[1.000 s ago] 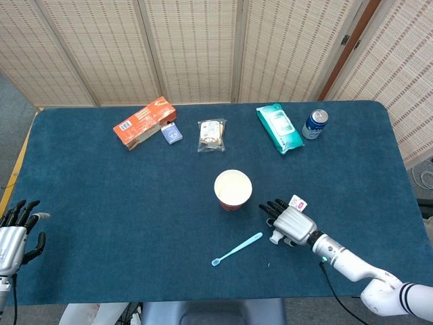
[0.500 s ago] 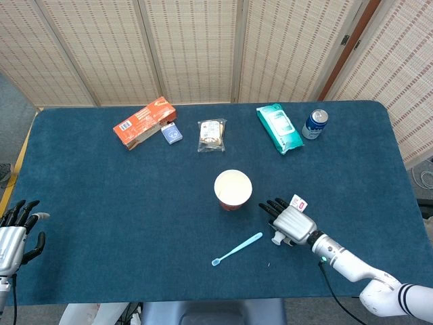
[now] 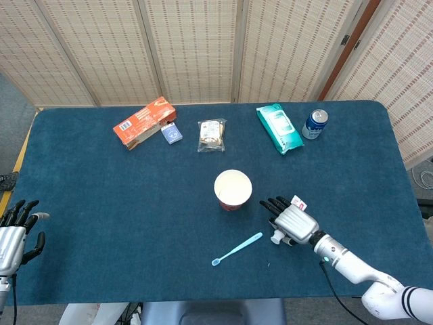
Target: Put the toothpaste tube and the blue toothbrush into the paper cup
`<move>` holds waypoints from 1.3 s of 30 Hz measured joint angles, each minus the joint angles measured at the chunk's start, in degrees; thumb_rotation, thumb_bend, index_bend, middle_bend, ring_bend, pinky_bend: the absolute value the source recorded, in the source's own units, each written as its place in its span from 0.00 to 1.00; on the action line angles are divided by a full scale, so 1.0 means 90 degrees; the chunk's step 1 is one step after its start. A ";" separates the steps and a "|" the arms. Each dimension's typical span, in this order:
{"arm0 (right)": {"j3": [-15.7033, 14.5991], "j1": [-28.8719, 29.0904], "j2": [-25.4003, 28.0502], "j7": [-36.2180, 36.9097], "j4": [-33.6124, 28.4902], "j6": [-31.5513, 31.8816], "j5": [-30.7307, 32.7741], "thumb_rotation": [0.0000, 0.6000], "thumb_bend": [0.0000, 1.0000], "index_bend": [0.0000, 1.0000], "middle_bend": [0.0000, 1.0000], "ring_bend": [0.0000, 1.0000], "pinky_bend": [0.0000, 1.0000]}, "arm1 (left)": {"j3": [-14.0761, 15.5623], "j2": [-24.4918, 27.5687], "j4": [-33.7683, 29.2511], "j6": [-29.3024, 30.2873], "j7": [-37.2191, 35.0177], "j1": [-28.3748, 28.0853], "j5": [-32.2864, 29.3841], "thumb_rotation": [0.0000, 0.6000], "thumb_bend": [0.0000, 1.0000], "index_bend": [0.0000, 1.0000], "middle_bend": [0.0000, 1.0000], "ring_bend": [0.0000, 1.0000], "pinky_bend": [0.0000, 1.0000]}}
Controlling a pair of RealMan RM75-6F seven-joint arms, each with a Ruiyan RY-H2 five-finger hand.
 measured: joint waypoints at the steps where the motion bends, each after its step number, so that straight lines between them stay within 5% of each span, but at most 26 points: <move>1: 0.0008 -0.0011 0.0046 0.0050 -0.0067 0.0035 0.0006 1.00 0.18 0.61 0.01 0.00 0.12 | 0.0000 -0.0001 0.0000 -0.0001 0.0000 0.0000 0.0001 1.00 0.52 0.32 0.15 0.07 0.16; 39: 0.0226 -0.0301 0.0946 0.2810 -0.1193 0.0876 -0.0041 1.00 0.18 0.63 0.03 0.00 0.12 | -0.0001 0.0001 -0.0005 -0.0010 0.0010 0.0003 -0.0012 1.00 0.52 0.32 0.15 0.07 0.16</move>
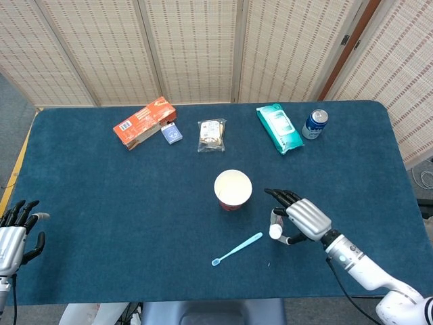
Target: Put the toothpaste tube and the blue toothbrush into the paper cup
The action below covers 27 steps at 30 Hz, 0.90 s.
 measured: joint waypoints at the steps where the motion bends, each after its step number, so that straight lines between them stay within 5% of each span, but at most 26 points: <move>1: 0.0005 -0.0002 0.0011 0.0100 -0.0012 0.0015 -0.0006 1.00 0.18 0.63 0.03 0.00 0.12 | -0.0001 0.0002 -0.0002 -0.0002 -0.0002 0.0000 -0.0003 1.00 0.52 0.32 0.15 0.07 0.16; 27: 0.0113 0.0097 0.0314 0.1937 -0.0420 0.0252 -0.0255 1.00 0.18 0.63 0.04 0.00 0.12 | -0.0011 0.0008 -0.0004 0.0007 -0.0014 0.0005 -0.0016 1.00 0.52 0.32 0.15 0.07 0.16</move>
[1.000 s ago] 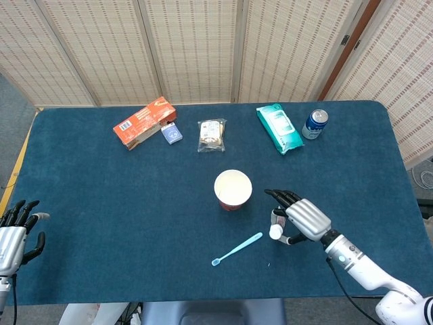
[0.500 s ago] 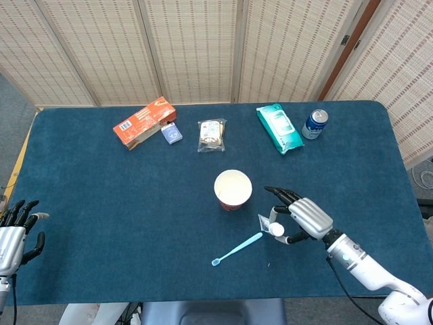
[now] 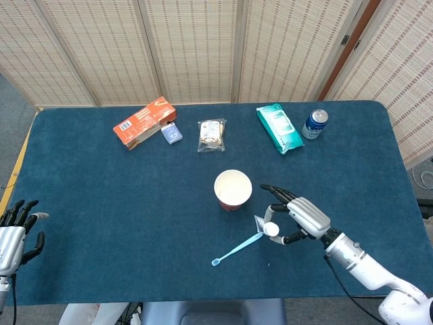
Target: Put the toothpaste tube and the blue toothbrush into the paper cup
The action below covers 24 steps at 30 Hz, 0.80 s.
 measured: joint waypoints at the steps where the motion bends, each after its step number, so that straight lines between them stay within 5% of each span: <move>1: 0.0015 0.0032 0.0021 0.0079 -0.0069 0.0001 -0.0030 1.00 0.18 0.63 0.04 0.00 0.12 | -0.0001 0.0002 0.0000 0.0003 -0.0007 0.0001 0.0001 1.00 0.52 0.32 0.15 0.07 0.16; 24: 0.0725 0.0885 -0.0060 0.0845 -0.0899 -0.0376 0.0098 1.00 0.18 0.63 0.05 0.00 0.12 | -0.0054 0.0130 -0.0022 0.0025 -0.0228 0.0031 -0.0078 1.00 0.52 0.32 0.15 0.07 0.16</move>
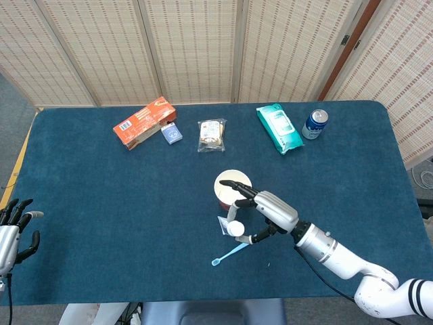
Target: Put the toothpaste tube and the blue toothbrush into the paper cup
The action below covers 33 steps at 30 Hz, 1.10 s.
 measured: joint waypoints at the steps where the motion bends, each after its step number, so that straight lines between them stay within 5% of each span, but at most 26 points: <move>1: 0.0054 0.0039 -0.0011 -0.0026 -0.0027 -0.0012 0.0033 1.00 0.18 0.63 0.05 0.00 0.12 | -0.0002 0.0006 0.0001 -0.0001 -0.0009 0.0001 -0.0006 1.00 0.52 0.32 0.15 0.07 0.16; 16: 0.0698 0.0352 -0.0303 -0.0104 0.0085 -0.0073 0.0730 1.00 0.18 0.63 0.06 0.00 0.12 | -0.0039 0.0067 0.0039 -0.0068 -0.0156 0.0003 -0.0113 1.00 0.52 0.32 0.15 0.07 0.16; 33: 0.0964 0.0375 -0.0436 0.0103 0.0680 -0.0164 0.1246 1.00 0.18 0.63 0.06 0.00 0.12 | -0.0059 0.0071 0.0111 -0.0194 -0.0244 -0.0024 -0.0222 1.00 0.52 0.32 0.15 0.07 0.16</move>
